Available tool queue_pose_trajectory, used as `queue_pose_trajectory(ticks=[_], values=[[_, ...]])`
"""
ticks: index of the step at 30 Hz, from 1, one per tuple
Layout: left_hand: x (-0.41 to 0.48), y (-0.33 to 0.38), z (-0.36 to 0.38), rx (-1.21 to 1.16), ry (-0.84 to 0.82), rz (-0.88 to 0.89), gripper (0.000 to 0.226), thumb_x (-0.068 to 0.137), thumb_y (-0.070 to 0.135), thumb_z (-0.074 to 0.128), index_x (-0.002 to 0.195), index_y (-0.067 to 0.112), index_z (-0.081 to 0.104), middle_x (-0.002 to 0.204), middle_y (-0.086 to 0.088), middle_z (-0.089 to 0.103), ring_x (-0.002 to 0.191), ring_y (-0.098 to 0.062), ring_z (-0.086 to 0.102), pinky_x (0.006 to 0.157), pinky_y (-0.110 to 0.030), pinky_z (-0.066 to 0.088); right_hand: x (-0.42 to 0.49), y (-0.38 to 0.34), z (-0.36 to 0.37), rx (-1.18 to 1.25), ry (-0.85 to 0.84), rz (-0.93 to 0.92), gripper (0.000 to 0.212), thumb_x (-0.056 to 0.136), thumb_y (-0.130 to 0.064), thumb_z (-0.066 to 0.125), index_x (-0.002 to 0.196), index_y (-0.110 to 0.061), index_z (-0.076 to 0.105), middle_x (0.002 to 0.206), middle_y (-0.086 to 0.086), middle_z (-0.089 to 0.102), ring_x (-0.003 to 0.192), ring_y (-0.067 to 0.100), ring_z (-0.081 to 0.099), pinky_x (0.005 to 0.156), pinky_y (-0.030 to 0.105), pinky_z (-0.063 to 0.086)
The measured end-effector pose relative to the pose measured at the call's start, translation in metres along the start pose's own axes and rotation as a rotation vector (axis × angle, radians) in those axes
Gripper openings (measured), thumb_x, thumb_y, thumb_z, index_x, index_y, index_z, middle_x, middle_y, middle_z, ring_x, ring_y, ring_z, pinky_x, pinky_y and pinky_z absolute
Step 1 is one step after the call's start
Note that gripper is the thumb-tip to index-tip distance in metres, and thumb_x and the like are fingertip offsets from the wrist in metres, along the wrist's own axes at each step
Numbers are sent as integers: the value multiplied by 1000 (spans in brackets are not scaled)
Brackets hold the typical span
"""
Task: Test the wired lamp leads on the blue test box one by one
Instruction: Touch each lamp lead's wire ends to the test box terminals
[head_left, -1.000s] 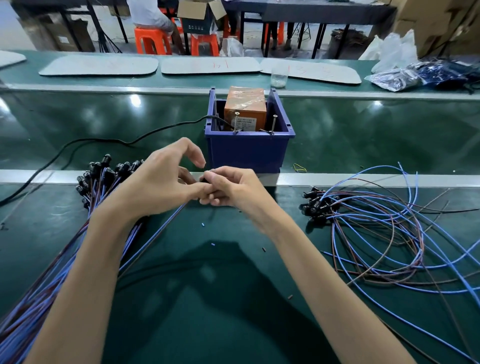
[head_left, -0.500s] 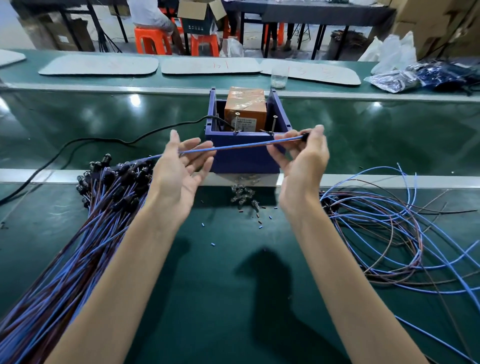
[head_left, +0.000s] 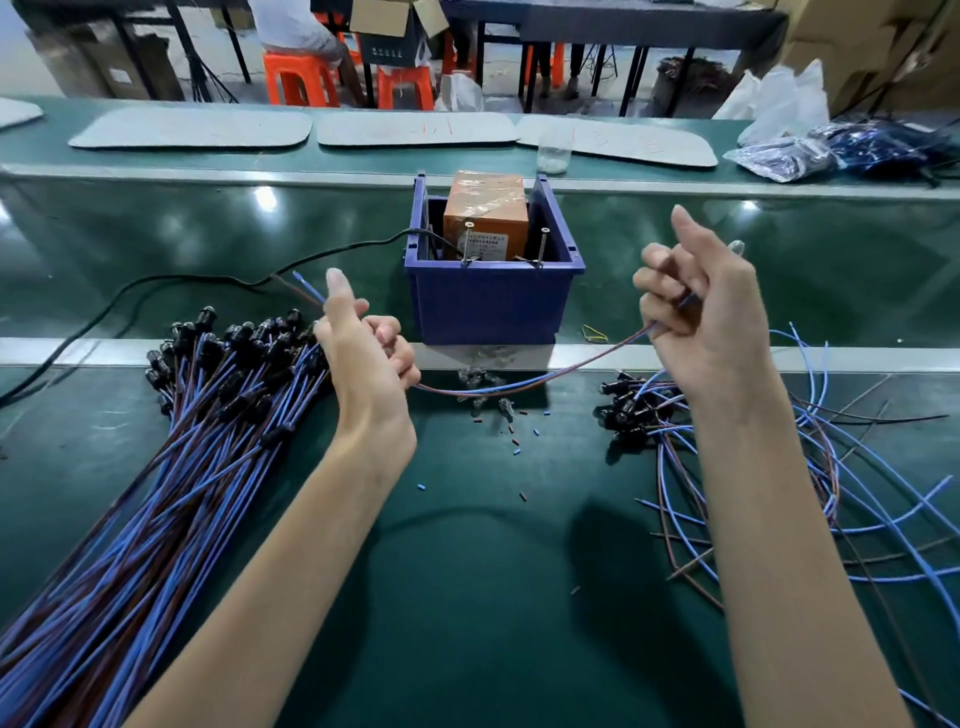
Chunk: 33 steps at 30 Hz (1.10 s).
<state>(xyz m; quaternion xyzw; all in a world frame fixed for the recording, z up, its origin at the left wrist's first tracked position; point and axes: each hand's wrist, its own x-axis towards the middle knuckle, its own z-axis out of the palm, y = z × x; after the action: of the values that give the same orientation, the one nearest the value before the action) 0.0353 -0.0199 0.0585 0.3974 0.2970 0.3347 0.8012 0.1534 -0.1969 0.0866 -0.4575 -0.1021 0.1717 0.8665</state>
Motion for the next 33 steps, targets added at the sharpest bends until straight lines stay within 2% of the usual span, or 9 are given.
queue_pose_trajectory(ticks=[4, 7, 11, 14, 16, 21, 24, 29, 33], values=[[-3, -6, -1, 127, -98, 274, 36, 102, 50, 19, 87, 21, 34, 61, 8, 28, 45, -7, 21, 41, -16, 22, -7, 0, 9, -270, -203, -24, 50, 92, -30, 52, 43, -20, 49, 65, -4, 56, 43, 2, 31, 36, 11, 20], [-1, -12, -2, 388, -318, 291, 37, 102, 49, 19, 81, 22, 32, 53, 16, 29, 45, -3, 22, 42, -13, 22, -13, 4, 18, -468, -317, -42, 33, 97, -31, 49, 81, -14, 71, 75, -4, 63, 48, 4, 37, 38, 11, 18], [-2, -26, -2, 645, -648, 229, 36, 103, 42, 29, 74, 22, 31, 51, 17, 30, 44, -1, 23, 41, -11, 22, -18, 18, 33, -688, -358, -41, 20, 96, -24, 55, 110, -18, 70, 76, 0, 59, 48, 5, 35, 43, 11, 24], [-3, -32, -5, 760, -763, 194, 39, 97, 49, 35, 81, 15, 48, 54, 17, 31, 50, -3, 25, 48, -19, 24, -23, 28, 41, -687, -377, -10, 16, 89, -14, 66, 104, -10, 72, 62, 0, 48, 45, 4, 33, 45, 7, 31], [-4, -32, -5, 812, -784, 151, 31, 90, 53, 37, 76, 32, 56, 57, 17, 33, 55, -6, 28, 55, -24, 26, -23, 32, 43, -680, -378, -23, 9, 86, -7, 69, 94, -4, 73, 55, -6, 50, 42, 1, 41, 46, 6, 36], [-5, -29, -5, 901, -804, 153, 31, 87, 52, 39, 66, 29, 38, 56, 15, 31, 55, -10, 26, 55, -30, 24, -20, 35, 43, -612, -312, -33, 8, 81, 3, 71, 82, -5, 69, 59, 0, 62, 48, 9, 59, 49, 16, 47], [-5, -26, -6, 830, -803, 154, 23, 86, 42, 47, 77, 22, 40, 56, 16, 34, 55, -8, 28, 53, -26, 25, -18, 34, 41, -591, -288, -50, 11, 80, 4, 71, 75, -3, 65, 56, 2, 64, 51, 11, 63, 48, 18, 49], [-9, -27, -3, 705, -762, 272, 21, 96, 4, 52, 84, 21, 51, 58, 18, 50, 51, -1, 34, 52, -14, 30, -16, 36, 40, -683, -248, -111, 12, 75, -3, 78, 71, -8, 67, 55, 0, 65, 53, 12, 63, 53, 17, 48], [-10, -28, -2, 638, -730, 291, 18, 97, 10, 53, 84, 22, 54, 64, 13, 48, 54, -3, 35, 53, -16, 30, -13, 36, 37, -739, -217, -143, 13, 74, -9, 81, 69, -13, 69, 60, 4, 67, 57, 14, 63, 62, 21, 50]])
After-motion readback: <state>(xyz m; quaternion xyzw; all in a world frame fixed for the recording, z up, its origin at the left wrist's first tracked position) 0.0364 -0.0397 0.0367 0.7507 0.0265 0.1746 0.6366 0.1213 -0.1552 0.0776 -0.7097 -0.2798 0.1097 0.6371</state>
